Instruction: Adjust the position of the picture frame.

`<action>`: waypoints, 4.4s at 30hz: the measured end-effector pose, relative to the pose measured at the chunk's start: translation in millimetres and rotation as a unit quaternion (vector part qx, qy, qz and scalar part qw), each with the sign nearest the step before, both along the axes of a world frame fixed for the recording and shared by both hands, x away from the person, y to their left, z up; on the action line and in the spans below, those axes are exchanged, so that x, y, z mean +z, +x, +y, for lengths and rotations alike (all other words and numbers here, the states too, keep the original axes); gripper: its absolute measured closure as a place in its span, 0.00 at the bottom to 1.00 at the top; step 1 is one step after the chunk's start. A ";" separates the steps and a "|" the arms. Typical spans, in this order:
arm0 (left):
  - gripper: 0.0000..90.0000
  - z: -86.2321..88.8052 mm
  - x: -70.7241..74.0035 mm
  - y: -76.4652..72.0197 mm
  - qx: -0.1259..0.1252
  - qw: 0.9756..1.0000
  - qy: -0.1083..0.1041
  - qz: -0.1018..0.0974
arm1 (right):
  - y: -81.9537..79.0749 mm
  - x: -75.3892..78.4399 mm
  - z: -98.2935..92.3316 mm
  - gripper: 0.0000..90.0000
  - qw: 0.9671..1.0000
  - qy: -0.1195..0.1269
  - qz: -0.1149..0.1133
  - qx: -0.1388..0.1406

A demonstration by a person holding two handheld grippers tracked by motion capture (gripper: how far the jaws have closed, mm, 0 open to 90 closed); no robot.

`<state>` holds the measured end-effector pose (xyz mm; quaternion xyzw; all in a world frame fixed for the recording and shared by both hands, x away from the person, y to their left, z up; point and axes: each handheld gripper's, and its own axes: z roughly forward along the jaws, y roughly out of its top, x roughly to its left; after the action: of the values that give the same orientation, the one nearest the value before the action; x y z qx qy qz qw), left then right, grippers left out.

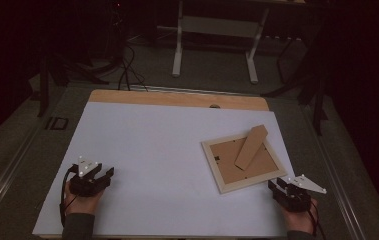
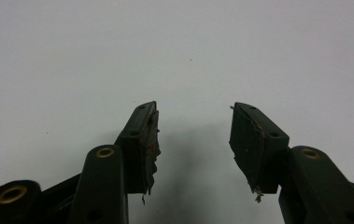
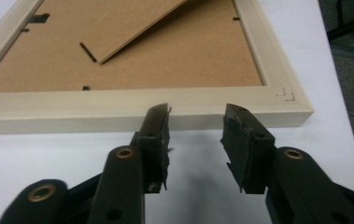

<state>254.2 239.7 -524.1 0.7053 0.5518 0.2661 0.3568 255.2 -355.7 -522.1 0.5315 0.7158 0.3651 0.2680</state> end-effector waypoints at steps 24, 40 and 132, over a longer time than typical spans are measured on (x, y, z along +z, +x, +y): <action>0.63 -4.5 3.1 -3.4 -0.018 1.000 0.019 -0.002 | 3.8 15.6 5.1 1.00 1.000 -0.008 -0.024 -0.003; 0.61 -1.7 3.1 -5.2 -0.010 1.000 0.020 -0.005 | 20.8 21.2 -3.1 1.00 0.999 -0.035 -0.027 -0.005; 1.00 -28.5 4.9 -7.4 -0.069 0.997 0.039 0.020 | 61.7 -10.4 -50.3 1.00 0.994 0.019 0.053 -0.091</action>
<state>246.8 211.2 -519.2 0.7599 0.4982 0.2483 0.3356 316.9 -406.1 -532.5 0.6183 0.6703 0.3242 0.2516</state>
